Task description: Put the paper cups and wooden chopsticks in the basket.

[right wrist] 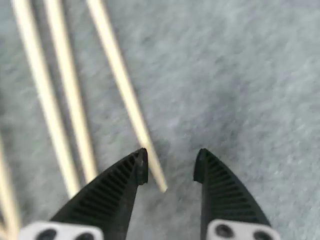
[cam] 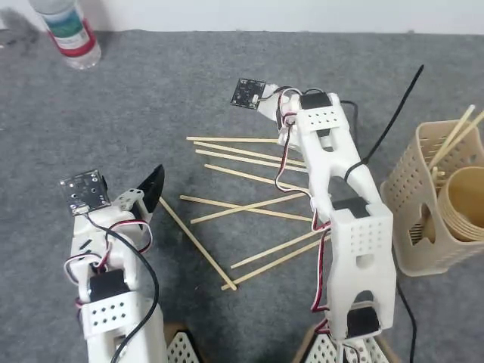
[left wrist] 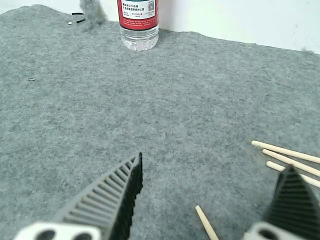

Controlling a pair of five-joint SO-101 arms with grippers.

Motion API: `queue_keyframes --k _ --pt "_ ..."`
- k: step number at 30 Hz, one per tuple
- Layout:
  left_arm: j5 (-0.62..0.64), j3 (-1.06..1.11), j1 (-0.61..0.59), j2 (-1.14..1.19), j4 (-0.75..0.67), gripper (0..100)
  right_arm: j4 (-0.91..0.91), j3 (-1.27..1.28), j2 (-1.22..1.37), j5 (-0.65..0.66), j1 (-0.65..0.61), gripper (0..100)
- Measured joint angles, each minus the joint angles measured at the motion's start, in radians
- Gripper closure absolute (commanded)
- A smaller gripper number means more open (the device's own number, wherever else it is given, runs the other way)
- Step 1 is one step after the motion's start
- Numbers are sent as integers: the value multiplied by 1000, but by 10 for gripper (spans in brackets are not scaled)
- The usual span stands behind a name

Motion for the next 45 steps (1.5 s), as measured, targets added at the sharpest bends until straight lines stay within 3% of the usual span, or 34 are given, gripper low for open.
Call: queue_keyframes --k 16,21,26,33,45 --pt "0 0 0 0 0 614 -11 -5 89 20 -3 790" --pt "0 0 0 0 0 614 21 -37 130 78 -8 790" --pt "0 0 0 0 0 614 123 -166 199 91 -9 798" --pt "0 0 0 0 0 614 327 -436 338 150 -9 995" --pt "0 0 0 0 0 614 535 -750 494 160 -9 991"
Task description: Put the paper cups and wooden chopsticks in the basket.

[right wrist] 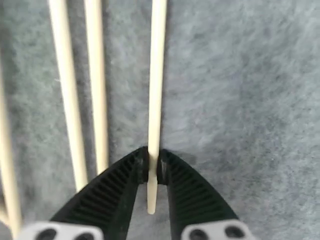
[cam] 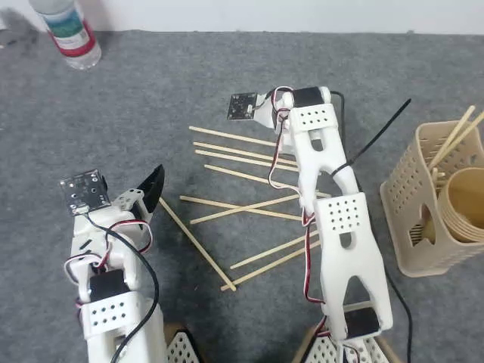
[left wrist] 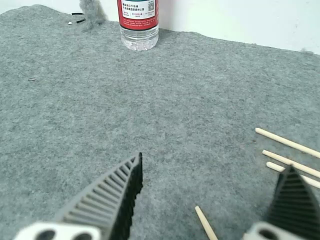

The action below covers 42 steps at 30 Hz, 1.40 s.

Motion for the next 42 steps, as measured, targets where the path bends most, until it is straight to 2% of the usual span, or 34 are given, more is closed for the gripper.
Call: queue_keyframes --k 10,19,24,35,42 --pt "0 0 0 0 0 614 169 -190 64 -3 -9 991" --pt "0 0 0 0 0 614 181 -402 68 -232 -12 991" --pt "0 0 0 0 0 614 181 -416 21 -361 14 991" --pt "0 0 0 0 0 614 181 -385 -437 -640 232 991" --pt "0 0 0 0 0 614 181 29 -891 -655 247 991"
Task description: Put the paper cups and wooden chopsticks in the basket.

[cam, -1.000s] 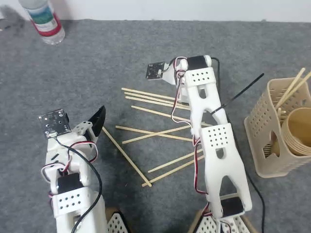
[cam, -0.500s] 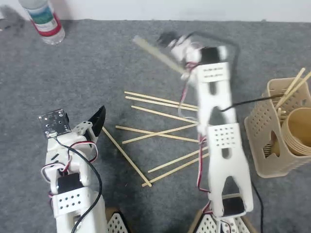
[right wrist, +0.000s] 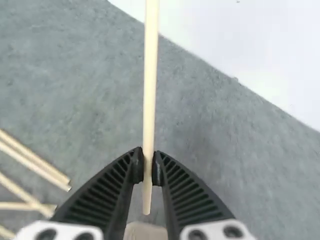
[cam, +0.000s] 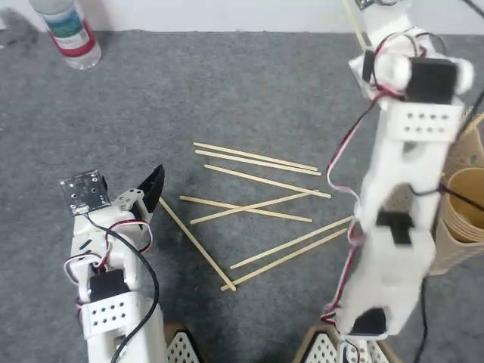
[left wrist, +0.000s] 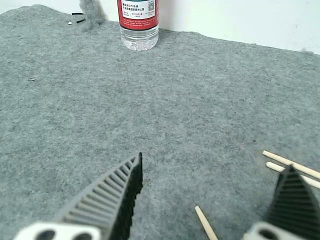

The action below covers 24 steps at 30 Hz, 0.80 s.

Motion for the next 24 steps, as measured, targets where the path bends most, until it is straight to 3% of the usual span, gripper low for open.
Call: queue_keyframes --k 8,17,24 --pt "0 0 0 0 0 614 0 284 -416 -44 -2 991" --pt "0 0 0 0 0 614 -5 608 -684 -213 129 991" --pt "0 0 0 0 0 614 -212 1043 -930 -282 166 991"
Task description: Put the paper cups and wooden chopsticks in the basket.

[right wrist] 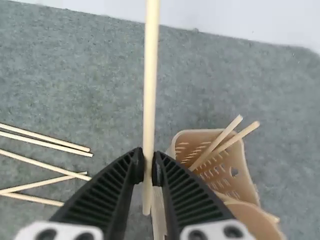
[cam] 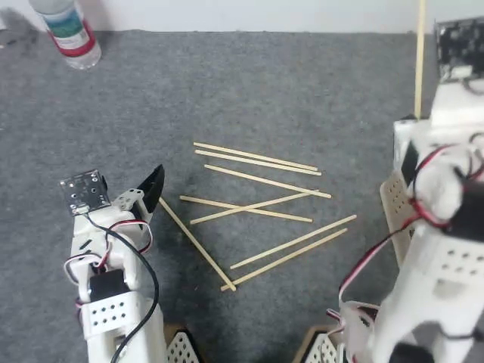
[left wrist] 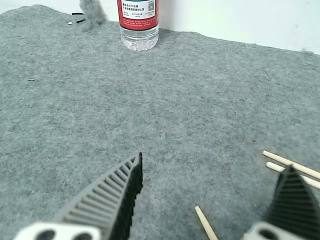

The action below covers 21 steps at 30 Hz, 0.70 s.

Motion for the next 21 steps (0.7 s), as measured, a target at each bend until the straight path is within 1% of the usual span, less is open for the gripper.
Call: queue_keyframes --k 4,7,9,17,21 --pt "0 0 0 0 0 614 -229 322 -206 -3 -3 991" --pt "0 0 0 0 0 614 -400 517 -331 -3 -3 991" --pt "0 0 0 0 0 614 -494 585 -361 -3 -3 991" --pt "0 0 0 0 0 614 -867 732 -336 -6 149 991" --pt "0 0 0 0 0 614 -1039 865 -334 -75 210 991"
